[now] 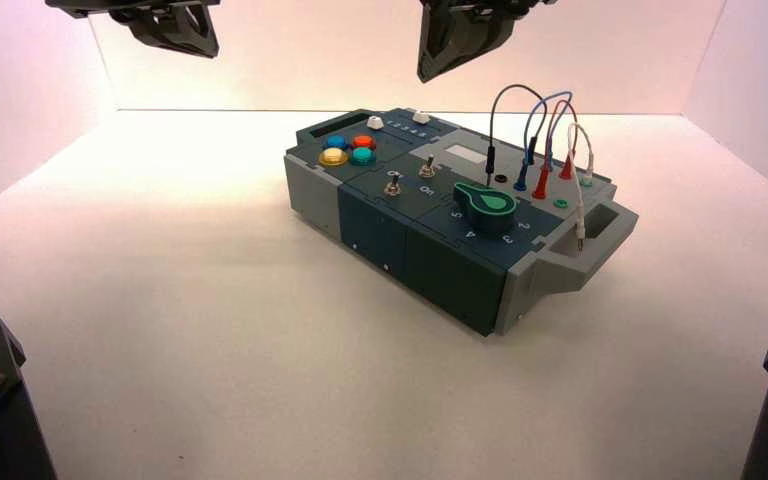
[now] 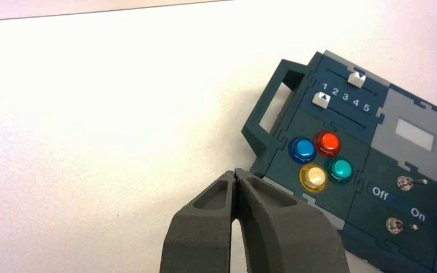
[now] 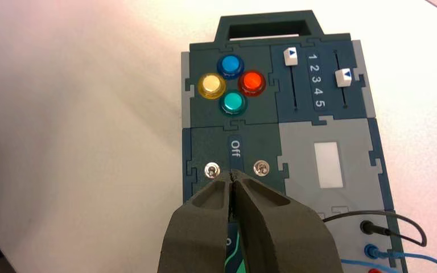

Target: Turn the knob to position 6.

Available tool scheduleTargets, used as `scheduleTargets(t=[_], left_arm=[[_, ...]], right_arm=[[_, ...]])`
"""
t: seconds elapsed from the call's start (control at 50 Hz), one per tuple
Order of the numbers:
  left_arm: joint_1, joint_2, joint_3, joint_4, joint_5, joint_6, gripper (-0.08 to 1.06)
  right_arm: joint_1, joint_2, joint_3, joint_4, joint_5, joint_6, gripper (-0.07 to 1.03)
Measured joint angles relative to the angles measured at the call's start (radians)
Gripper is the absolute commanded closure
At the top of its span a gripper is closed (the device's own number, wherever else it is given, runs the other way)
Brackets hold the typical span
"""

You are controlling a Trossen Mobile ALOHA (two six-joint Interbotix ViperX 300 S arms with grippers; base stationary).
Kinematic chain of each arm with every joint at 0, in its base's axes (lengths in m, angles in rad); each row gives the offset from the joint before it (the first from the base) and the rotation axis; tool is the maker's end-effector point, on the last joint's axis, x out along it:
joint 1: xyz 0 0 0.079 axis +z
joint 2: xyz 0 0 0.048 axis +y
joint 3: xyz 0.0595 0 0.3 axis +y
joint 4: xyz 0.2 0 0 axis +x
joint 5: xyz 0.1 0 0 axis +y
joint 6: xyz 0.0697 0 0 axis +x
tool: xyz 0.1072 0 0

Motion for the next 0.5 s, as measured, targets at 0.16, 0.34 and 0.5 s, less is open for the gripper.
scheduleTargets(t=[0.16, 0.34, 0.5], left_arm=[[0.000, -0.015, 0.000, 0.000, -0.002, 0.000, 1.01], [0.000, -0.021, -0.002, 0.000, 0.000, 0.000, 1.01], [0.000, -0.021, 0.000, -0.002, 0.000, 0.000, 1.01]], right_arm=[[0.000, 0.002, 0.002, 0.000, 0.000, 0.000, 0.98], [0.000, 0.000, 0.002, -0.002, 0.000, 0.000, 0.98], [-0.002, 0.000, 0.008, -0.002, 0.009, 0.000, 0.98]])
